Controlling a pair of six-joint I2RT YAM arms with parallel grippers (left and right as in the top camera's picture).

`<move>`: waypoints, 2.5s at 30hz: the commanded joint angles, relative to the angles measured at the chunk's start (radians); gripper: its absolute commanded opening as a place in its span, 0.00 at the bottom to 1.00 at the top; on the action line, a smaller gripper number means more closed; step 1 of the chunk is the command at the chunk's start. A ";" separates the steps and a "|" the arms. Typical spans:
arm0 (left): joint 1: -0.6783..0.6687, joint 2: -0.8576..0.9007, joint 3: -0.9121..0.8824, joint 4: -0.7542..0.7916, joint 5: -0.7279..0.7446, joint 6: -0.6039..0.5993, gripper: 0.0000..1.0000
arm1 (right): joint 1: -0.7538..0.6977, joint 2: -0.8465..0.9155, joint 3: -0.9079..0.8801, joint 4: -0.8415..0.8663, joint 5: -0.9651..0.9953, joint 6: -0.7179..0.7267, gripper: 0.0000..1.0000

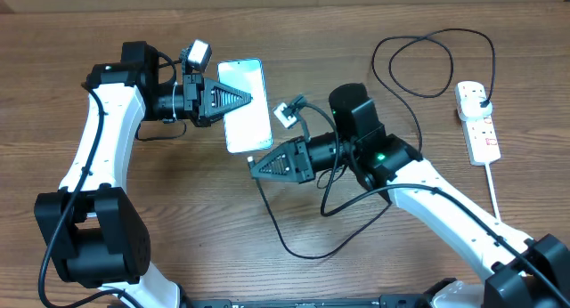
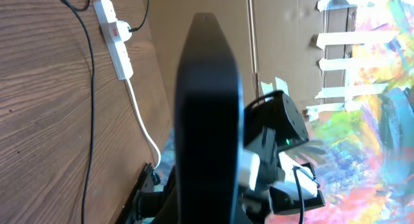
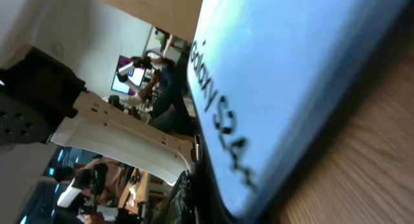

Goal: Plug charger to phone and switch on socket

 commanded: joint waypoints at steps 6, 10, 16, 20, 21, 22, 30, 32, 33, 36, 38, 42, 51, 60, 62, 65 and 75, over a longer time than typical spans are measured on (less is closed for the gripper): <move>0.000 -0.038 0.030 0.001 0.048 -0.019 0.04 | 0.031 -0.005 0.001 0.012 0.025 0.003 0.04; -0.016 -0.038 0.030 0.004 0.048 -0.019 0.04 | 0.031 -0.005 0.001 0.011 0.024 0.003 0.04; -0.032 -0.038 0.030 0.012 0.048 -0.016 0.04 | 0.028 -0.005 0.001 0.014 0.022 0.003 0.04; -0.032 -0.038 0.030 0.023 0.048 -0.016 0.04 | 0.017 -0.005 0.001 0.014 0.021 0.005 0.04; -0.032 -0.038 0.030 0.029 0.048 -0.016 0.04 | 0.008 -0.005 0.001 0.015 0.022 0.013 0.04; -0.032 -0.038 0.030 0.034 0.048 -0.017 0.04 | -0.001 -0.005 0.001 0.019 0.021 0.025 0.04; -0.032 -0.038 0.030 0.034 0.048 -0.036 0.04 | -0.046 -0.005 0.001 0.083 -0.029 0.068 0.04; -0.032 -0.038 0.030 0.034 0.048 -0.061 0.04 | -0.045 -0.005 0.001 0.083 -0.023 0.072 0.04; -0.032 -0.038 0.030 0.034 0.048 -0.076 0.04 | -0.045 -0.005 0.001 0.083 -0.019 0.076 0.04; -0.028 -0.038 0.030 0.035 0.047 -0.087 0.04 | -0.046 -0.005 0.001 0.087 -0.002 0.102 0.04; -0.022 -0.038 0.030 0.035 0.047 -0.101 0.04 | -0.048 -0.005 0.001 0.099 0.000 0.108 0.04; -0.003 -0.038 0.030 0.050 0.047 -0.158 0.04 | -0.056 -0.005 0.001 0.121 0.000 0.125 0.04; -0.002 -0.038 0.030 0.064 0.047 -0.162 0.05 | -0.065 -0.005 0.001 0.134 -0.002 0.131 0.04; -0.002 -0.038 0.030 0.163 0.047 -0.298 0.04 | -0.065 -0.005 0.001 0.127 -0.005 0.130 0.04; -0.002 -0.038 0.030 0.183 0.047 -0.332 0.05 | -0.065 -0.005 0.001 0.127 -0.005 0.130 0.04; -0.003 -0.038 0.030 0.199 0.047 -0.354 0.04 | -0.065 -0.005 0.001 0.127 -0.005 0.130 0.04; -0.005 -0.038 0.030 0.199 0.047 -0.348 0.04 | -0.065 -0.005 0.001 0.128 -0.004 0.130 0.04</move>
